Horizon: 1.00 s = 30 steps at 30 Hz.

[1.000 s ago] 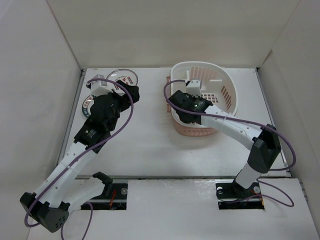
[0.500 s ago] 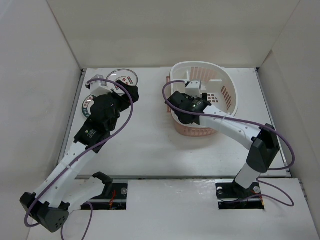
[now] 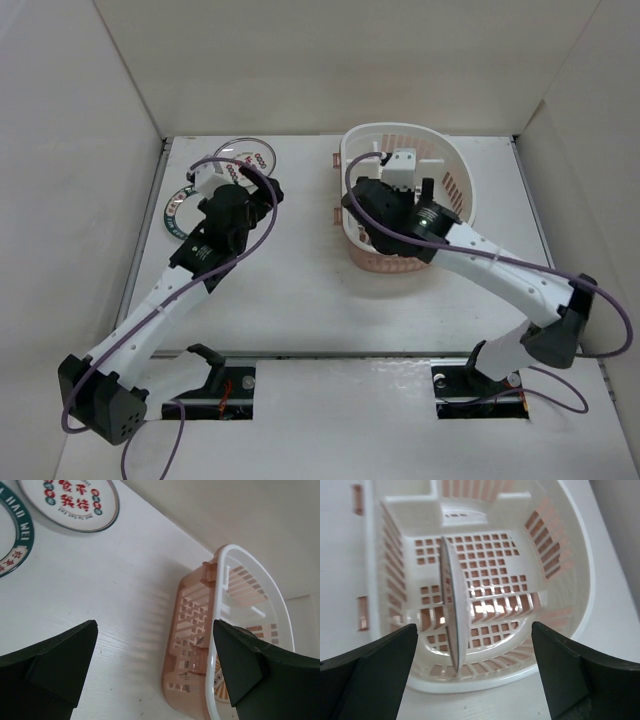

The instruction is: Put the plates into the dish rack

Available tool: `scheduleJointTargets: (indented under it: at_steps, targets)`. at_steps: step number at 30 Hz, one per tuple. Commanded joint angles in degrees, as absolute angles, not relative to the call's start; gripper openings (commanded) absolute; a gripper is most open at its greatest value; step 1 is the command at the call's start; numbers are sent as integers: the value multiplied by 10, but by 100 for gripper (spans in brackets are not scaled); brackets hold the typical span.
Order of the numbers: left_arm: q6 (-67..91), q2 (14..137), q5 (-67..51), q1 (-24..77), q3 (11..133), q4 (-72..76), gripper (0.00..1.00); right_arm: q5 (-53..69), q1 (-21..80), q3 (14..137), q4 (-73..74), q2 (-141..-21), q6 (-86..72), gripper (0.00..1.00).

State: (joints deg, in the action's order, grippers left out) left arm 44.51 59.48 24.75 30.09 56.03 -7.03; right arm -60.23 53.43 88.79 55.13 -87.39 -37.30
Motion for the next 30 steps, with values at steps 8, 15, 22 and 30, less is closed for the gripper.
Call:
scheduleJointTargets:
  at_steps: [8, 15, 22, 30]
  targets:
    - [599, 527, 207, 144, 347, 6, 100, -311, 560, 777, 199, -689, -99, 100]
    - [638, 585, 126, 50, 270, 141, 100, -154, 560, 772, 129, -688, -65, 100]
    - [643, 687, 133, -5, 250, 233, 100, -86, 560, 761, 113, -683, -60, 100]
    - [655, 803, 99, -67, 270, 288, 95, -98, 586, 769, 130, -664, -59, 100]
